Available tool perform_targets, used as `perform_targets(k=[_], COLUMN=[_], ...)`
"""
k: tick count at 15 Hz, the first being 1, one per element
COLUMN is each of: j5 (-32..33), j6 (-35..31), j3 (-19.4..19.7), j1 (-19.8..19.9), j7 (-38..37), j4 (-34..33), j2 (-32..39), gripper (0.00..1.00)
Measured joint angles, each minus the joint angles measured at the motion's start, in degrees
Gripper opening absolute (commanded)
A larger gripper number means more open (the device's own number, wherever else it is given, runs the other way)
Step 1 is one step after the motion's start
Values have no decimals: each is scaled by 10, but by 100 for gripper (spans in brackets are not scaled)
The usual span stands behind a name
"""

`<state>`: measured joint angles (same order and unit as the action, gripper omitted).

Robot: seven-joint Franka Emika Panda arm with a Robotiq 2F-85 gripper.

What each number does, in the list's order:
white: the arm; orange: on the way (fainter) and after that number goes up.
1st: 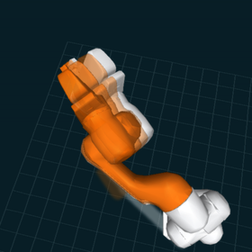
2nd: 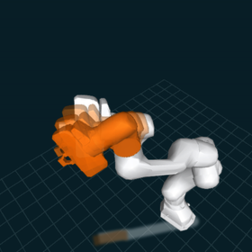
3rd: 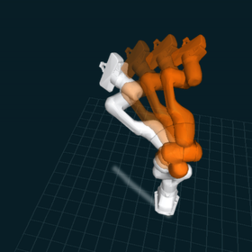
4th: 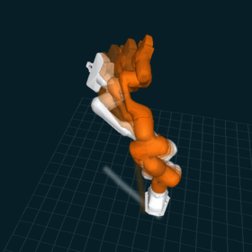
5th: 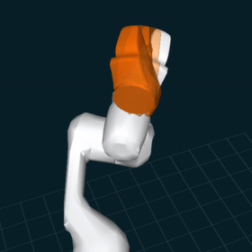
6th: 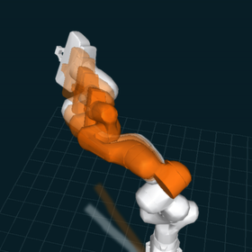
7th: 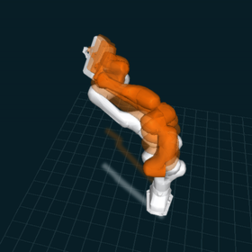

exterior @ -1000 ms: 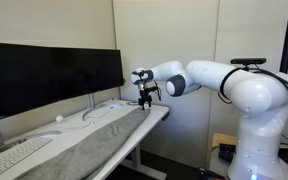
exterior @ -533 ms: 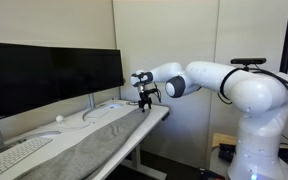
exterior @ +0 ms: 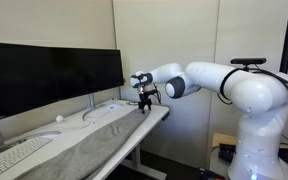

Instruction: Fold the pants in half

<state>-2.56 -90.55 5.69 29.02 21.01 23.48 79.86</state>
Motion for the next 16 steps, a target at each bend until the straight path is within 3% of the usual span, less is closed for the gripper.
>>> perform_targets(k=[2, 3, 5, 13, 15, 16], j5=[0, 0, 0, 0, -1, -1], j6=[0, 0, 0, 8, 11, 12], j3=[0, 0, 0, -5, -6, -7], j1=[-1, -2, -2, -10, -11, -11], j7=[0, 0, 0, 0, 0, 0], j4=[0, 0, 0, 0, 0, 0], j2=[3, 5, 6, 0, -1, -2], gripper=[100, 75, 67, 16, 6, 10])
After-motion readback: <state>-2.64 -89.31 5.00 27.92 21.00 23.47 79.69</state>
